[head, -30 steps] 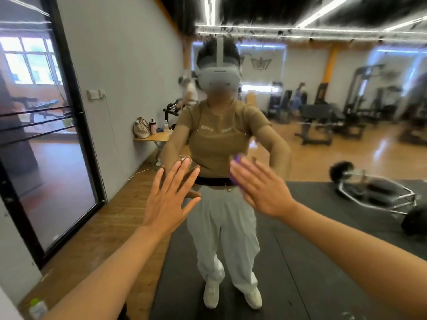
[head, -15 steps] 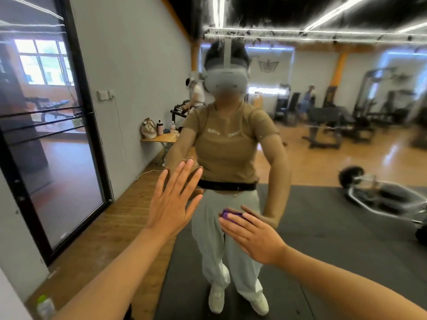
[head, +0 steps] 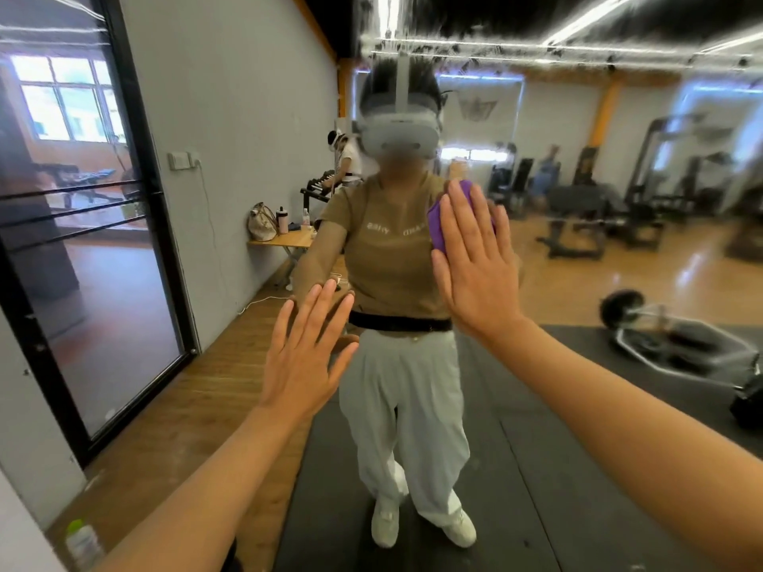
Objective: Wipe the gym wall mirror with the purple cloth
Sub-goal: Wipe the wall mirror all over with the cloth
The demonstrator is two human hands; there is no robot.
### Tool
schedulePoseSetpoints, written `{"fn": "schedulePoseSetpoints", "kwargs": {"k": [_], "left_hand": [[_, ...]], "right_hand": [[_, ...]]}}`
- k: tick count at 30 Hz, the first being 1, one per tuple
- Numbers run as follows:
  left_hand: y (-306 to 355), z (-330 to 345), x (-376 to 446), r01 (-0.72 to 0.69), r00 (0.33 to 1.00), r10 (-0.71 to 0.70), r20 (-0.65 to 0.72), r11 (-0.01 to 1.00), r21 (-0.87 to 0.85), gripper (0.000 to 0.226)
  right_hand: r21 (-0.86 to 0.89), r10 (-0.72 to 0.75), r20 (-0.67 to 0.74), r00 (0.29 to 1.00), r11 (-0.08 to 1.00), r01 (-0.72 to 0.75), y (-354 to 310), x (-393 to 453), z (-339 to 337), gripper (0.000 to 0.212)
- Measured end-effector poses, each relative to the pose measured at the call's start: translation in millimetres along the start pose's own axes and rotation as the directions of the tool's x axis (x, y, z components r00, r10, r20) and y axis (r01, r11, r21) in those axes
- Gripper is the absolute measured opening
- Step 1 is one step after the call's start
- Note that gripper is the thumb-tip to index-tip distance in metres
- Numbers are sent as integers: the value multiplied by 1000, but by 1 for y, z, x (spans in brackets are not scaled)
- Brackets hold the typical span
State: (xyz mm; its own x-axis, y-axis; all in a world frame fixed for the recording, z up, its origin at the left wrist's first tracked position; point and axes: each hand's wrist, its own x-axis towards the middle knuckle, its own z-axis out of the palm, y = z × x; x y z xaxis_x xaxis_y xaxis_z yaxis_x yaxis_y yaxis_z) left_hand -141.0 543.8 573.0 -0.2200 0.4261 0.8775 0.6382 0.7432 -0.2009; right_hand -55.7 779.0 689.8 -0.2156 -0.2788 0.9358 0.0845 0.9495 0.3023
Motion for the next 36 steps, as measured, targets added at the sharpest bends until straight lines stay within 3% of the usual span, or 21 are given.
{"fn": "schedulePoseSetpoints", "kwargs": {"k": [2, 4, 6, 8, 11, 13, 16, 19, 23, 26, 28, 31, 34, 36], "left_hand": [[0, 0, 0, 1, 1000, -1, 7, 1000, -1, 67], [0, -1, 0, 2, 1000, -2, 20, 1000, -1, 68], [-1, -2, 0, 32, 999, -32, 30, 999, -9, 69], [-4, -4, -2, 67, 997, -66, 42, 998, -6, 70], [-10, -7, -2, 55, 997, -56, 60, 998, 28, 74], [-13, -8, -2, 60, 996, -62, 69, 998, 35, 77], [-16, -10, -3, 69, 994, -74, 78, 996, 57, 78], [-16, -10, -4, 48, 994, -54, 90, 997, 66, 79], [-20, -11, -5, 38, 994, -44, 97, 997, 62, 80], [-24, -12, -7, 29, 994, -33, 105, 999, 36, 79], [-28, -14, -6, 23, 993, -27, 114, 999, 34, 77], [-34, -17, -7, 56, 990, -59, 130, 998, 34, 74], [-42, -23, -9, 62, 989, -68, 128, 997, 53, 72], [-48, -26, -9, 24, 991, -32, 133, 998, 62, 71]], "right_hand": [[48, -107, 78, 991, 993, 104, -15, -36, 8, 60], [68, -316, 211, 925, 949, 308, -29, -94, 16, 64], [71, -508, 366, 780, 851, 521, -35, -153, 19, 72], [90, -606, 500, 618, 746, 659, -32, -189, 19, 83], [66, -679, 531, 508, 630, 773, -25, -195, 19, 92], [22, -692, 480, 539, 623, 782, -22, -179, 19, 91], [26, -563, 289, 774, 813, 582, -15, -109, 12, 67], [-4, -383, 146, 912, 922, 387, -4, -14, 2, 54], [-20, -190, 34, 981, 981, 191, -10, 47, 1, 55], [31, -188, 70, 980, 982, 186, -29, 19, 9, 57], [87, -336, 157, 929, 941, 326, -43, -23, 18, 59], [102, -592, 319, 740, 797, 595, -57, -100, 27, 67], [121, -685, 471, 556, 674, 729, -58, -151, 32, 81], [127, -708, 503, 496, 628, 768, -56, -159, 34, 88]]}}
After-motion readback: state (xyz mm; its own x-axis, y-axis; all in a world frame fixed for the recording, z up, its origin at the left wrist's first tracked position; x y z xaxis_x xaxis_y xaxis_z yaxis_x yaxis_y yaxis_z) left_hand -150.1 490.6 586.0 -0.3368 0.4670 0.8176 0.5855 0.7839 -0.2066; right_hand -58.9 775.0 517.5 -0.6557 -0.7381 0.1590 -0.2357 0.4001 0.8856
